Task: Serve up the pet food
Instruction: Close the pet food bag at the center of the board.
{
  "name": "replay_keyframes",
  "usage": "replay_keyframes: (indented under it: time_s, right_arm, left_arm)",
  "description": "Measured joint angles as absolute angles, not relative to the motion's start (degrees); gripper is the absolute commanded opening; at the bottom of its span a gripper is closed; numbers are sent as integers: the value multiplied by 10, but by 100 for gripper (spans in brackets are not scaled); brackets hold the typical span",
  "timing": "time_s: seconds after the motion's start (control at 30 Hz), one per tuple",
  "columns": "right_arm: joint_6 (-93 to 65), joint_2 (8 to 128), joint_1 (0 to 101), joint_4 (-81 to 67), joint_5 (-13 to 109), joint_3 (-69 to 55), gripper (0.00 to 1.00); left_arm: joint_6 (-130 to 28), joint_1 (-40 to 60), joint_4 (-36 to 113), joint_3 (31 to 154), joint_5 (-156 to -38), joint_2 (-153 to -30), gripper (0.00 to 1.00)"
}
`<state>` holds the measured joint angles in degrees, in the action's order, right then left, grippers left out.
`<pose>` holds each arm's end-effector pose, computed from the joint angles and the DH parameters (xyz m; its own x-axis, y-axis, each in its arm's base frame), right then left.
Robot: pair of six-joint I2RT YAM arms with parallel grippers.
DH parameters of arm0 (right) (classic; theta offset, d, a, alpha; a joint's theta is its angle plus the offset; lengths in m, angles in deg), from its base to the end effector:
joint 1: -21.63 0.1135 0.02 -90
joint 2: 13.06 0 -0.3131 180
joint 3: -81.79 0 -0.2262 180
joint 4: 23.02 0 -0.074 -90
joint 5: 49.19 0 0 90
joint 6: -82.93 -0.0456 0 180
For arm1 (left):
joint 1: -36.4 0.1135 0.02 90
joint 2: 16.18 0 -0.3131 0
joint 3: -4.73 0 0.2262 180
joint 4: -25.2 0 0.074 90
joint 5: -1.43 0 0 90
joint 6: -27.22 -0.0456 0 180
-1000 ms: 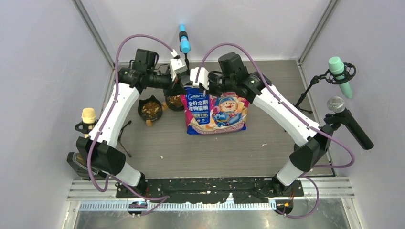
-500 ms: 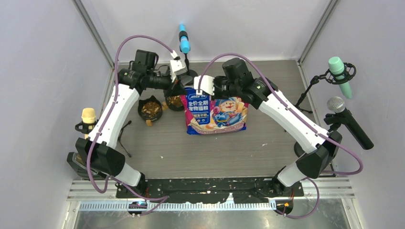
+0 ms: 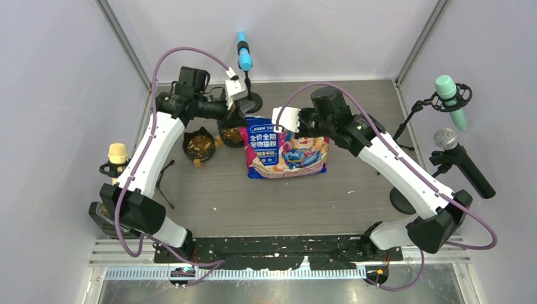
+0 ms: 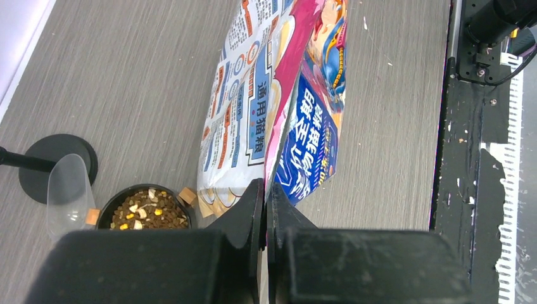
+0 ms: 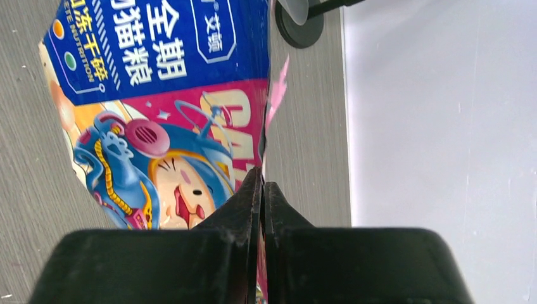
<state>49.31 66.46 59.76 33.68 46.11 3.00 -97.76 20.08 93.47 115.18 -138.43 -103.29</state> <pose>0.2106 0.1707 0.4365 0.3117 -0.8095 -0.4976 -0.7492 0.1128 -0.6527 0.2638 -0.1136 0.4428 -0.1537 0.4301 -0.8896 0.9626 0.2685 -0.0365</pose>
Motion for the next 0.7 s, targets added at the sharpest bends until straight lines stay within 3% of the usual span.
replay_keyframes:
  time_s: [0.7]
  right_arm:
    - [539, 576, 534, 310, 462, -66, 5]
  left_arm:
    - [-978, 200, 917, 1136, -1394, -1022, 0]
